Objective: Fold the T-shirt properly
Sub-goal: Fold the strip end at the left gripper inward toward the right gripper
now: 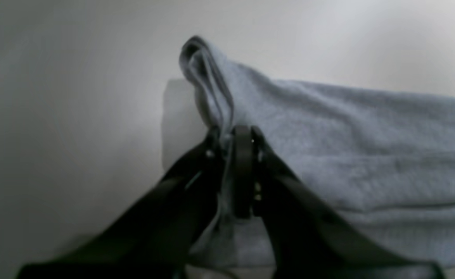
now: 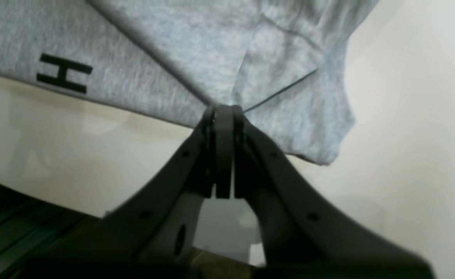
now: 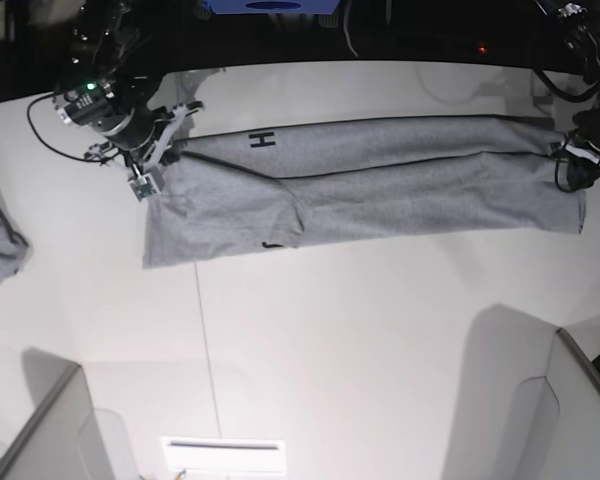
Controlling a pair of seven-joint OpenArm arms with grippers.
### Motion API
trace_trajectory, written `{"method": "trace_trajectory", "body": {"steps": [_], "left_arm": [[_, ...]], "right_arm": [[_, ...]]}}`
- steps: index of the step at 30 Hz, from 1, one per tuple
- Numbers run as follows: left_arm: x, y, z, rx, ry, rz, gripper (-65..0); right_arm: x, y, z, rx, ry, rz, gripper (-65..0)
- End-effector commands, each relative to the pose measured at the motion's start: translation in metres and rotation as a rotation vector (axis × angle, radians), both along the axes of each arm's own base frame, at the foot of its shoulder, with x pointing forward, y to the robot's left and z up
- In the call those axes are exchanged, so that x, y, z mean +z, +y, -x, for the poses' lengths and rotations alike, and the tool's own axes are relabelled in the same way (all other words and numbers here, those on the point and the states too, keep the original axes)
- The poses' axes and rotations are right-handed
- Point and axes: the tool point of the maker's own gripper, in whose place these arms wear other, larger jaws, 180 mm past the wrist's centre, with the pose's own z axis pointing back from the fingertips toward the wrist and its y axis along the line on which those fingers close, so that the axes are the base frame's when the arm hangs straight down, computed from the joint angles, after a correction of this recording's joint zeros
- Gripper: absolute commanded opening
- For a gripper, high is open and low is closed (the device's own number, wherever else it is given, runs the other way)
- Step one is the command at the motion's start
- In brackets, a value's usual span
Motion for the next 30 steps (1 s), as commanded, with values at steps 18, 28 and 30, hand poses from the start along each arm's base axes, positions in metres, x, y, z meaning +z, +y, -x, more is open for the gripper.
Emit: {"method": "trace_trajectory", "body": {"steps": [18,28,30], "left_arm": [[0.018,-0.125,-0.025,-0.353,-0.062,0.021,-65.0],[0.003,-0.175,-0.022,-0.482,-0.027,0.085,-65.0],[0.000,-0.185,-0.022,-0.507,-0.023,0.099,-65.0]], "right_arm": [[0.008,-0.002,-0.004,-0.003,-0.035,-0.003,-65.0],[0.007,-0.002,-0.004,-0.003,-0.032,-0.003,-65.0],[0.007,-0.001,-0.004,-0.002,-0.029,-0.003,-65.0]]}}
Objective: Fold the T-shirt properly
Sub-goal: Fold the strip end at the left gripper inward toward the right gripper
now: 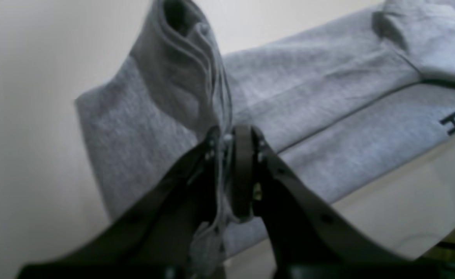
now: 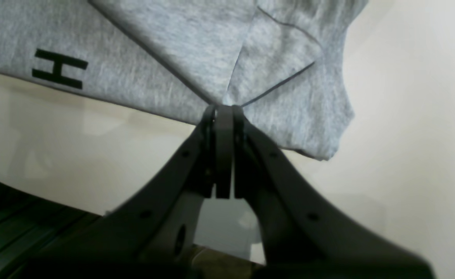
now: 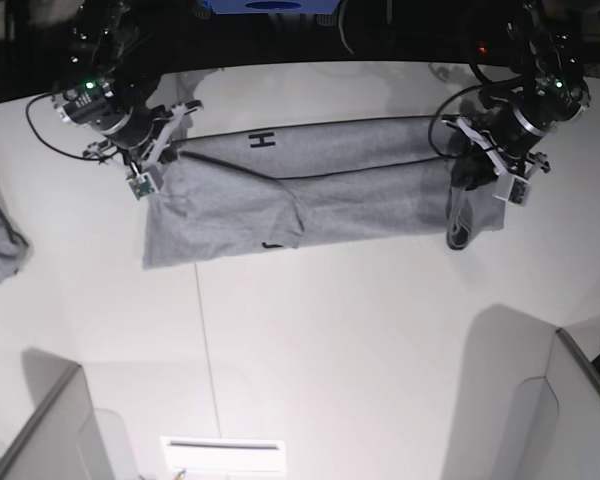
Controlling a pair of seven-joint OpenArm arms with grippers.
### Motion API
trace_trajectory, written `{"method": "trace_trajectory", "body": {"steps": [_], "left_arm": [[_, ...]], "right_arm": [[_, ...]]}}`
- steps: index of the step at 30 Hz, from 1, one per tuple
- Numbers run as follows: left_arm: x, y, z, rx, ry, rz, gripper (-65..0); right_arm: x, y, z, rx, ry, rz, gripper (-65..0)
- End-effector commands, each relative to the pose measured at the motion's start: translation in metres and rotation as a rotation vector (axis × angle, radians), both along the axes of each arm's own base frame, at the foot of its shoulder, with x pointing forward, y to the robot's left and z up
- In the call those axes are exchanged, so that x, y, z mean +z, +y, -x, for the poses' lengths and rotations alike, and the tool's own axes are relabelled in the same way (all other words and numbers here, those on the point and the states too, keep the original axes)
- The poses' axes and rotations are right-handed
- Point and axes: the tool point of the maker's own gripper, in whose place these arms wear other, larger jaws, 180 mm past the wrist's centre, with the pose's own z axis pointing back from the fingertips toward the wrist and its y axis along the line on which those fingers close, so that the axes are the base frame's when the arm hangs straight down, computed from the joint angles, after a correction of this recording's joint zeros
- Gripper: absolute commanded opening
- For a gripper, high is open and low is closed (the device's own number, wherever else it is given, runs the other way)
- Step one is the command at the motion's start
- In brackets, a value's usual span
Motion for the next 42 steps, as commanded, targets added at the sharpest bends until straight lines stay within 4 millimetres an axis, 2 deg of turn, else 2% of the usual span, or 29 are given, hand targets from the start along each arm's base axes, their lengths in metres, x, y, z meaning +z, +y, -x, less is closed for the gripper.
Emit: {"method": "trace_trajectory", "body": {"steps": [1,7,12,15,19,38,42], "left_arm": [[0.011,-0.007,-0.007,-0.025,-0.045,0.017,-65.0],[0.007,-0.037,-0.009,-0.100,-0.037,0.054,-65.0],[0.004,-0.045,-0.011,-0.077,-0.019,0.072,-65.0],[0.003,-0.062,-0.014,-0.107,-0.013,0.093,-65.0],[0.002,-0.075,-0.015,-0.118,-0.004,0.112,-65.0],[0.000,-0.083,-0.013,-0.134,0.004,0.125,-65.0],[-0.001,-0.090,-0.011,-0.152,0.011,0.132,-65.0]], "right_arm": [[0.008,0.001,-0.005,0.005,-0.034,-0.005,-65.0],[0.007,0.001,-0.005,0.005,-0.031,-0.004,-65.0],[0.007,0.001,-0.005,0.005,-0.031,-0.004,-65.0],[0.007,0.000,-0.005,0.004,-0.031,-0.003,-65.0],[0.008,0.000,-0.005,0.004,-0.032,-0.004,-65.0],[0.007,0.000,-0.005,0.002,-0.031,-0.003,-65.0],[0.007,0.000,-0.005,0.002,-0.031,-0.003,-65.0]]}}
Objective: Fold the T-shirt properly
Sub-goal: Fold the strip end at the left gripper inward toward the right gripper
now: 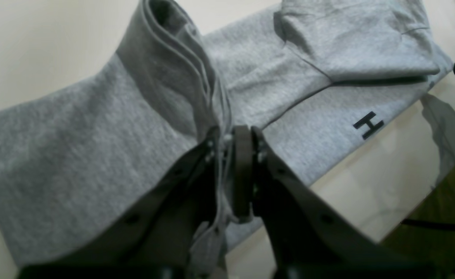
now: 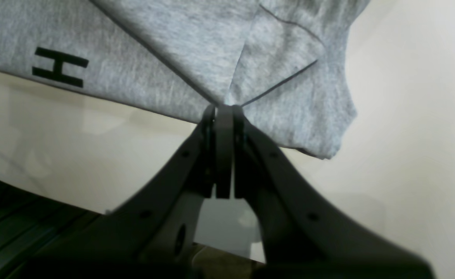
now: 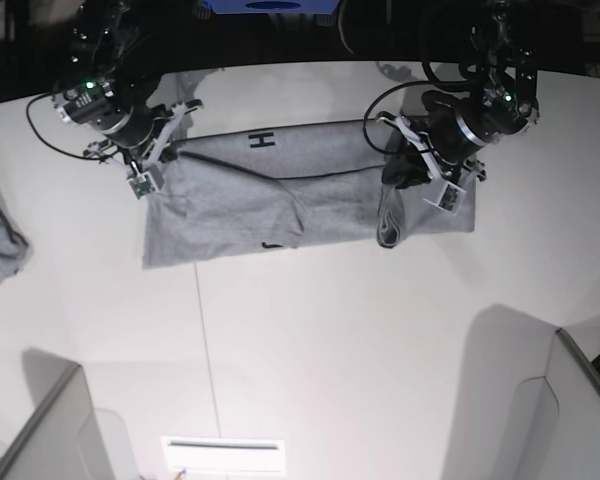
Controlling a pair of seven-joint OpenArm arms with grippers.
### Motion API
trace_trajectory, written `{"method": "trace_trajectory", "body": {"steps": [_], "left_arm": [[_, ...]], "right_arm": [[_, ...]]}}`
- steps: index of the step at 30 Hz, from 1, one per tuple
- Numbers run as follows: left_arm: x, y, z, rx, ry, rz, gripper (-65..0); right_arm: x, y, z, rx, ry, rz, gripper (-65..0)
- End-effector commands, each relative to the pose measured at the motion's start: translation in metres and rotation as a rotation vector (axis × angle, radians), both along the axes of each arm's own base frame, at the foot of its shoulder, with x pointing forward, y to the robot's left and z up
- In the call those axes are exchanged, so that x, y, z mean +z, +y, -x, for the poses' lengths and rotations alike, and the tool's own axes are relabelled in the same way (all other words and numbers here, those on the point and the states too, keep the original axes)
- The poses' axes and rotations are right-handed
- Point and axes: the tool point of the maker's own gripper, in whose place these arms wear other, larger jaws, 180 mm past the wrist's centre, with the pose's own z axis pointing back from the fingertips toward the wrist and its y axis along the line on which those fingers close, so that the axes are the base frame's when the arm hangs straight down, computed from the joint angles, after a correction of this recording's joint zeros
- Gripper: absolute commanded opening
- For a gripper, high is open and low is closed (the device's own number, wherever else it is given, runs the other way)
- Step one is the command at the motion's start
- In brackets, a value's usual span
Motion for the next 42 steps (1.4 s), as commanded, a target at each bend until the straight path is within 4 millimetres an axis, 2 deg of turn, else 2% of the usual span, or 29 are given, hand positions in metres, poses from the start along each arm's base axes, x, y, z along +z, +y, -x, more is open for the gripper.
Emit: {"method": "trace_trajectory", "body": {"steps": [1,14,42], "left_arm": [[0.0107,-0.0035,-0.0054,-0.007,-0.039,0.024,-65.0],[0.0137,-0.0036,-0.0119,-0.004,-0.052,0.025,-65.0],[0.0131,-0.0041,-0.0109,-0.003,-0.049,0.028,-65.0]], "right_arm": [[0.0081,0.0004,-0.0064,0.002,-0.037,-0.006,-65.0],[0.0081,0.0004,-0.0064,0.002,-0.037,-0.006,-65.0],[0.0081,0.0009,-0.0064,0.003,-0.037,-0.006,-65.0]]}}
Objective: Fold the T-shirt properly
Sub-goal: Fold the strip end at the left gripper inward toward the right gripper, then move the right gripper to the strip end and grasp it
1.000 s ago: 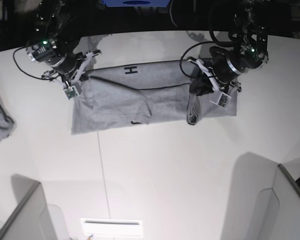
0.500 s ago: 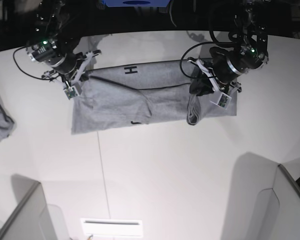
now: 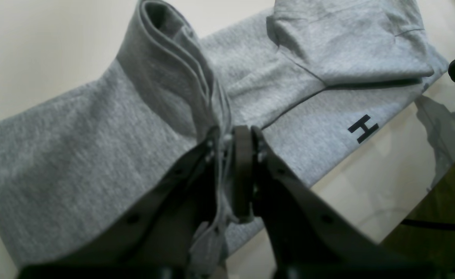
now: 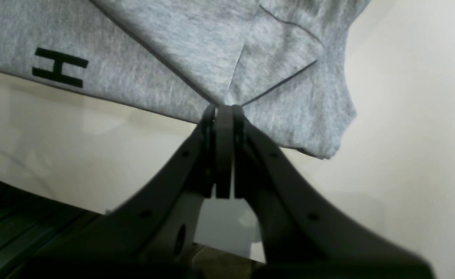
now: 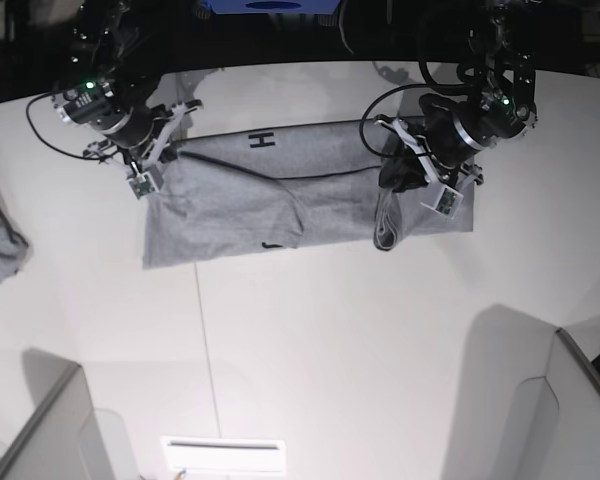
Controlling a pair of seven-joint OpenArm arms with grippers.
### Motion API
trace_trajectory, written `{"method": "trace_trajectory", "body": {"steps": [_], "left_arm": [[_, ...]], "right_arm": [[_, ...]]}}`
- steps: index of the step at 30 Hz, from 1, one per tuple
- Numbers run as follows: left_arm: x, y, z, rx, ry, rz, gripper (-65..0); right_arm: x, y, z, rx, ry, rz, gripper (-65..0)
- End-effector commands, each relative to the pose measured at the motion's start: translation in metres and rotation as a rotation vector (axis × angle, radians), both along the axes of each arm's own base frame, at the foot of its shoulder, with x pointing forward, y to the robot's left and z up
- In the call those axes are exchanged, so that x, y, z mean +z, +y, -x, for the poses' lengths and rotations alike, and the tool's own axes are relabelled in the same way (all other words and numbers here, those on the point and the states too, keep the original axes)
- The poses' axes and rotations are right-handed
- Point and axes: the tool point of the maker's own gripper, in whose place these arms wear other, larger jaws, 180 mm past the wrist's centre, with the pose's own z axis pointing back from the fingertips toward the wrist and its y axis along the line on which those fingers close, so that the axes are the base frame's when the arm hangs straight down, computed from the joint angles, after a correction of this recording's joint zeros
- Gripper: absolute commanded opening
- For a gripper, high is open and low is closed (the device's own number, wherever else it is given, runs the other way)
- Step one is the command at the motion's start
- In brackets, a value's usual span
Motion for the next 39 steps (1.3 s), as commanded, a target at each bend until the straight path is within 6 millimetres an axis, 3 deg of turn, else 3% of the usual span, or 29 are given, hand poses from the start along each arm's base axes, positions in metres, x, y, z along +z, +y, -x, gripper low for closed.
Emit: {"method": "trace_trajectory", "body": {"steps": [1,8,13,18,23,25,27,30,35,39], "left_arm": [[0.011,-0.003,-0.005,-0.002,-0.040,0.026,-64.7],[0.010,-0.003,-0.004,-0.003,-0.035,0.027,-42.1],[0.004,-0.019,0.002,-0.048,-0.011,0.045,-31.9],[-0.010,-0.040,0.008,-0.093,0.035,0.077,-27.3],[0.002,-0.043,0.005,-0.098,0.001,0.082,-28.5],[0.009,-0.019,0.001,-0.032,-0.025,0.057,-29.0],[0.014,0.021,-0.002,0.078,-0.044,0.015,-36.4],[0.021,0.092,0.002,0.258,-0.063,-0.069,-65.0],[0.033,0.187,0.036,0.494,-0.056,-0.203,-65.0],[0.044,0.240,0.070,0.615,-0.051,-0.291,-65.0]], "right_arm": [[0.008,0.001,-0.006,0.003,-0.037,-0.006,-65.0],[0.009,0.001,-0.007,0.003,-0.039,-0.006,-65.0],[0.009,0.001,-0.007,0.003,-0.039,-0.006,-65.0],[0.009,0.001,-0.007,0.003,-0.039,-0.006,-65.0],[0.009,0.000,-0.007,0.002,-0.039,-0.005,-65.0],[0.009,0.000,-0.007,0.002,-0.039,-0.005,-65.0],[0.010,0.000,-0.010,0.001,-0.046,-0.005,-65.0],[0.016,-0.001,-0.021,0.001,-0.062,0.004,-65.0],[0.029,-0.024,-0.040,-0.088,-0.009,0.023,-65.0],[0.051,-0.041,-0.059,-0.175,-0.036,-0.126,-33.0]]}}
